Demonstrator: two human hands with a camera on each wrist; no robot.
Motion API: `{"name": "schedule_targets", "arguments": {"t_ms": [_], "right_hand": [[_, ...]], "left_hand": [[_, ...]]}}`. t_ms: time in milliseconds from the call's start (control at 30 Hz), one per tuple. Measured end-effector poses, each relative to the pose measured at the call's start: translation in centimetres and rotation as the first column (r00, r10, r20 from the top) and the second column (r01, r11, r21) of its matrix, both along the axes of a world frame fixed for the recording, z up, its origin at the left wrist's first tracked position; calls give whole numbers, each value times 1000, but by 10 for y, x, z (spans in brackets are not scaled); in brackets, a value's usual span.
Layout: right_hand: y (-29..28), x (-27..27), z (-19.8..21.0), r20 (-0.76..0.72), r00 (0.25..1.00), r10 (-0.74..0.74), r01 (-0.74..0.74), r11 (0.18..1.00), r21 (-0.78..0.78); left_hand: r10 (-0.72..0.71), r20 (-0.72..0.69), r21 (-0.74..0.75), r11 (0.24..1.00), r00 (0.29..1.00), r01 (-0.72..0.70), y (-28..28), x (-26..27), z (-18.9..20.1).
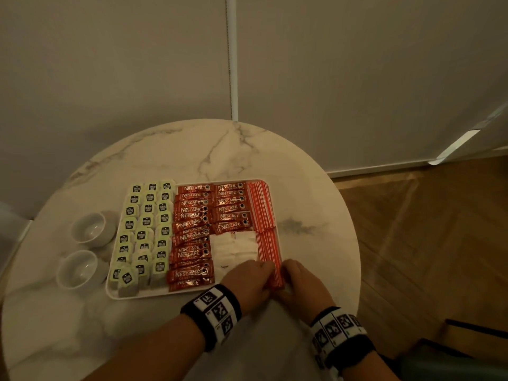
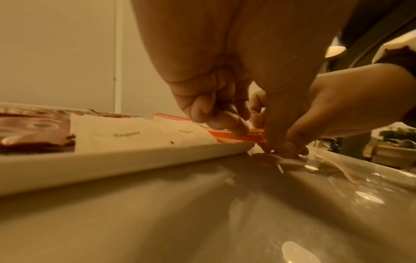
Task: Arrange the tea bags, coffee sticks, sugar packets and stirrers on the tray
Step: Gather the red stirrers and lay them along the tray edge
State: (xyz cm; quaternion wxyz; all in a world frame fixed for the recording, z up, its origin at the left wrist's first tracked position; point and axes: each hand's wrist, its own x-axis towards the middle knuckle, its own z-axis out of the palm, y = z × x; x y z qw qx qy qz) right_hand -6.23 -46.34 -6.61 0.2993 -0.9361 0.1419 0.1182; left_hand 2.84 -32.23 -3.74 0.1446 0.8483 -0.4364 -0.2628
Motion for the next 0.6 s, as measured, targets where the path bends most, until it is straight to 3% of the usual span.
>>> {"name": "schedule_targets", "arguments": {"t_ms": [600], "right_hand": [[-12, 21, 9, -120, 992, 31, -28, 999, 22]], "left_hand": [[43, 47, -45, 998, 998, -41, -1, 1, -17]]}}
